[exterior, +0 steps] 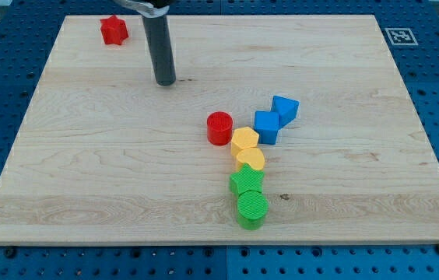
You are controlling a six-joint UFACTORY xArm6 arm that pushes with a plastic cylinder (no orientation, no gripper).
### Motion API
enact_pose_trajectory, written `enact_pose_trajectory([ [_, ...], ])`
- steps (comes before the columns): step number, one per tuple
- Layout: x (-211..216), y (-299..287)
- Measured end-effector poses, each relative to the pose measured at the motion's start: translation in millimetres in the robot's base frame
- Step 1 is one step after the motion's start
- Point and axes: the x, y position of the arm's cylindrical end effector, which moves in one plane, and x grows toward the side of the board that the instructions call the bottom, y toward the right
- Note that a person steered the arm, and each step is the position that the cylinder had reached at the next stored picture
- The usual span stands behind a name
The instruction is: Move the red circle towards the top center of the board
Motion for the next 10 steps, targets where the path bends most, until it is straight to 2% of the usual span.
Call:
enact_pose_trajectory([
  [3, 123.5, 29.7],
  [4, 133.0, 62.2],
  [10, 84.8, 102.5],
])
